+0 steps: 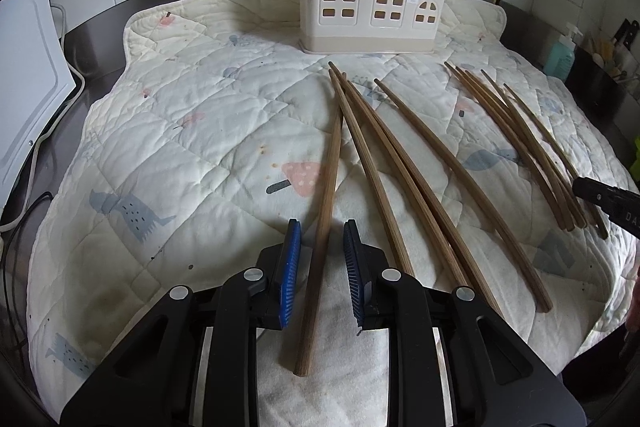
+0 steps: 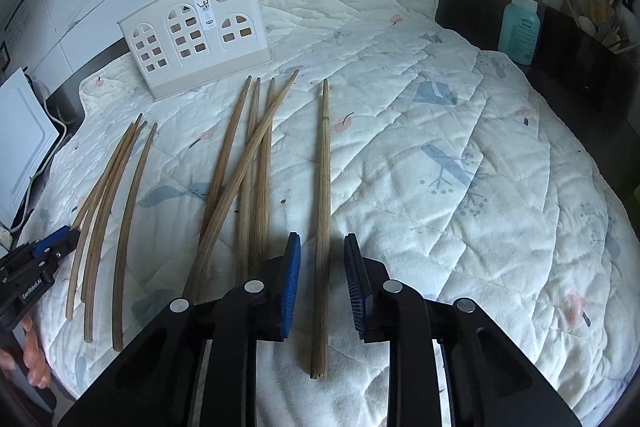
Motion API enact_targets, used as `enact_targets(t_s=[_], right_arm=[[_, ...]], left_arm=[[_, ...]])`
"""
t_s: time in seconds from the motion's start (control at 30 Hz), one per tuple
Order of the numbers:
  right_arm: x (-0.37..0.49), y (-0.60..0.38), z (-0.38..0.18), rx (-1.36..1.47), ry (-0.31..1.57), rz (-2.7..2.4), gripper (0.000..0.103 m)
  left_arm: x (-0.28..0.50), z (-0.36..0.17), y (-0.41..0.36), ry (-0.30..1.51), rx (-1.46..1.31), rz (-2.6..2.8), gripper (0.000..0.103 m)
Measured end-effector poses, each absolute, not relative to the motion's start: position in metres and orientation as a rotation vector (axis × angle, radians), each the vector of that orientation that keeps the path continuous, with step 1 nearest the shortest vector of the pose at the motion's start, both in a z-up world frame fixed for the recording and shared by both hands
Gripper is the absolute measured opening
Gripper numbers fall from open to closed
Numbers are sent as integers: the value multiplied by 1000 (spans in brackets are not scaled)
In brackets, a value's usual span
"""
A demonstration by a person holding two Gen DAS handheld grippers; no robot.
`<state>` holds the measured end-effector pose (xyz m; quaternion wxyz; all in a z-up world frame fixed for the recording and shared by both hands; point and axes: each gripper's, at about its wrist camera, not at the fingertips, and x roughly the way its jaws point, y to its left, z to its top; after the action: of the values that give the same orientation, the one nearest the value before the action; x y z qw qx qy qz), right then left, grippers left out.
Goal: Organize utensils
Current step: 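Close the right tool on the single wooden chopstick, then lift the chopstick with the right tool and carry it over the white holder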
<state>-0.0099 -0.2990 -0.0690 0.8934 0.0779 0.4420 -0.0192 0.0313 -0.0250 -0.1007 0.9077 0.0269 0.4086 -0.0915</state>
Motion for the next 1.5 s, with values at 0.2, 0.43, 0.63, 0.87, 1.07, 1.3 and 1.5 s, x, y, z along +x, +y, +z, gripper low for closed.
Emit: enact_targets(t_s=[0.2, 0.43, 0.63, 0.87, 1.07, 1.3, 1.5], right_arm=[[-22, -290, -72, 76, 870, -48, 13], [-30, -293, -62, 49, 835, -50, 7], [-42, -299, -34, 28, 755, -53, 7], [-44, -304, 9, 24, 643, -25, 7], [-32, -310, 44, 43, 565, 20, 7], [2, -313, 73, 24, 551, 93, 7], [30, -314, 93, 31, 559, 162, 7]], left_arm=[[31, -100, -25, 841, 57, -186, 22], [33, -98, -23, 847, 44, -200, 8], [31, -89, -17, 827, 6, -214, 7], [22, -56, -10, 732, -29, -247, 6], [25, -30, -9, 672, -43, -266, 6], [33, -8, -13, 632, -19, -275, 6], [44, 18, -10, 602, -35, -291, 6]])
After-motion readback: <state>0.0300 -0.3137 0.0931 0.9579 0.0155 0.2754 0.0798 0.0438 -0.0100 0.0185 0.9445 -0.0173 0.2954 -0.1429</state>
